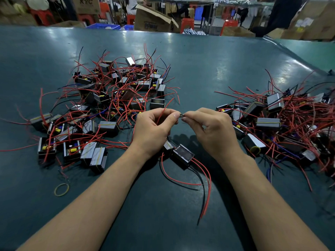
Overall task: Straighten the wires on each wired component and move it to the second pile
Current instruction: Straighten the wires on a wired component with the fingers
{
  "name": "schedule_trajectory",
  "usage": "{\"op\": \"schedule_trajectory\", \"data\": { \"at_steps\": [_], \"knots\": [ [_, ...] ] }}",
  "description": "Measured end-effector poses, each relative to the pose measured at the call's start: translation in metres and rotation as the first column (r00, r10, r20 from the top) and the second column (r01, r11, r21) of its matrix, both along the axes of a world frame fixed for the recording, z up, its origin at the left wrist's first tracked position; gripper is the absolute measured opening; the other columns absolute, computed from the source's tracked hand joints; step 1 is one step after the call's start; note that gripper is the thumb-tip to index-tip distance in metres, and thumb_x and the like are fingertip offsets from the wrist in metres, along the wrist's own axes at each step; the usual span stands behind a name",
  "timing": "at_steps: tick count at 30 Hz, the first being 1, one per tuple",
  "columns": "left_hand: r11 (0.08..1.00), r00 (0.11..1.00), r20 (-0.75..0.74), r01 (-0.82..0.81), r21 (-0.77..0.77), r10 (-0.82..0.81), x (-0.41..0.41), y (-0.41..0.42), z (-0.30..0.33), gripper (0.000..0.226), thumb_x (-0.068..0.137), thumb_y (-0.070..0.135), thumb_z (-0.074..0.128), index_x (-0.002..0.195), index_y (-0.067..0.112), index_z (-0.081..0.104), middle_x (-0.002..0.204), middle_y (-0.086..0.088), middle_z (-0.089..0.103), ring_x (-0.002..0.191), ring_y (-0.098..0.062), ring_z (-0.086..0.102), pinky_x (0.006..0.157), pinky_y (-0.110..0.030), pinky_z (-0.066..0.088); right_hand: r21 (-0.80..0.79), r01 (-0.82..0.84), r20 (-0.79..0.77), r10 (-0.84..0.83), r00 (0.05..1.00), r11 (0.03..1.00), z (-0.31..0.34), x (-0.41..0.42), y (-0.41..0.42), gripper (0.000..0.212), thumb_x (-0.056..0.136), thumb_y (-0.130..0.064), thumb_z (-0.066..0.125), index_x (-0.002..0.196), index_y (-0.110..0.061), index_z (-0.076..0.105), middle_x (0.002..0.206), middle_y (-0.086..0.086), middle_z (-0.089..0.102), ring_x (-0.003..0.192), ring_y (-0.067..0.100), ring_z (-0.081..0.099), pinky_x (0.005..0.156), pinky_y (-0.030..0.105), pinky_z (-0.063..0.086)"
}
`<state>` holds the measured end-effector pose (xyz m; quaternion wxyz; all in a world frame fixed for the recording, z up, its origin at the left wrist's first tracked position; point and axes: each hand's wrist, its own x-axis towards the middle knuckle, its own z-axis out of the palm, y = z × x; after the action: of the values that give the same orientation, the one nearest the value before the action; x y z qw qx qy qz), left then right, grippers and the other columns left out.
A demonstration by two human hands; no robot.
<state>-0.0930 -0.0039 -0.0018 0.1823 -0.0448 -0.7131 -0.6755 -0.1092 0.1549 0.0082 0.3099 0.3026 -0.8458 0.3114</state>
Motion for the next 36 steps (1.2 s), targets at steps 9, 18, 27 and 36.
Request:
{"op": "schedule_trajectory", "data": {
  "at_steps": [9, 18, 27, 36],
  "knots": [
    [0.996, 0.995, -0.067, 0.07, -0.051, -0.073, 0.006, 0.003, 0.002, 0.006, 0.086, 0.003, 0.071, 0.082, 0.008, 0.072, 0.063, 0.012, 0.065, 0.053, 0.005, 0.053, 0.056, -0.009, 0.04, -0.628, 0.261, 0.688, 0.366, 0.627, 0.733, 0.011, 0.014, -0.019, 0.034, 0.096, -0.012, 0.052, 0.062, -0.01, 0.051, 0.042, -0.002, 0.037, 0.035, 0.011, 0.035, 0.034, 0.018, 0.025],
    [0.989, 0.996, -0.085, -0.053, -0.141, 0.041, 0.003, 0.004, -0.002, 0.004, 0.085, 0.008, 0.073, 0.084, 0.011, 0.074, 0.072, 0.005, 0.07, 0.063, -0.002, 0.061, 0.063, -0.017, 0.049, -0.436, 0.333, 0.674, 0.059, 0.736, 0.836, 0.01, 0.018, -0.022, 0.034, 0.091, -0.03, 0.066, 0.067, -0.006, 0.063, 0.05, -0.001, 0.058, 0.044, 0.015, 0.057, 0.047, 0.029, 0.05],
    [0.996, 0.997, -0.066, -0.042, -0.085, 0.037, 0.005, 0.004, 0.001, 0.007, 0.086, 0.006, 0.072, 0.082, 0.012, 0.073, 0.067, 0.004, 0.067, 0.055, -0.002, 0.053, 0.057, -0.015, 0.044, -0.165, 0.225, 0.264, -0.177, 0.948, 0.96, 0.003, 0.017, -0.019, 0.028, 0.094, -0.033, 0.063, 0.081, -0.008, 0.067, 0.07, -0.001, 0.062, 0.068, 0.023, 0.059, 0.068, 0.043, 0.049],
    [0.998, 0.999, -0.045, -0.021, -0.066, 0.018, 0.004, 0.004, 0.002, 0.006, 0.087, 0.004, 0.07, 0.082, 0.004, 0.073, 0.061, 0.009, 0.063, 0.05, 0.005, 0.049, 0.055, -0.011, 0.04, -0.078, 0.073, 0.222, -0.055, 0.974, 0.994, 0.001, 0.012, -0.011, 0.017, 0.094, -0.02, 0.064, 0.095, -0.006, 0.073, 0.083, 0.009, 0.072, 0.076, 0.028, 0.065, 0.072, 0.046, 0.051]
  ]
}}
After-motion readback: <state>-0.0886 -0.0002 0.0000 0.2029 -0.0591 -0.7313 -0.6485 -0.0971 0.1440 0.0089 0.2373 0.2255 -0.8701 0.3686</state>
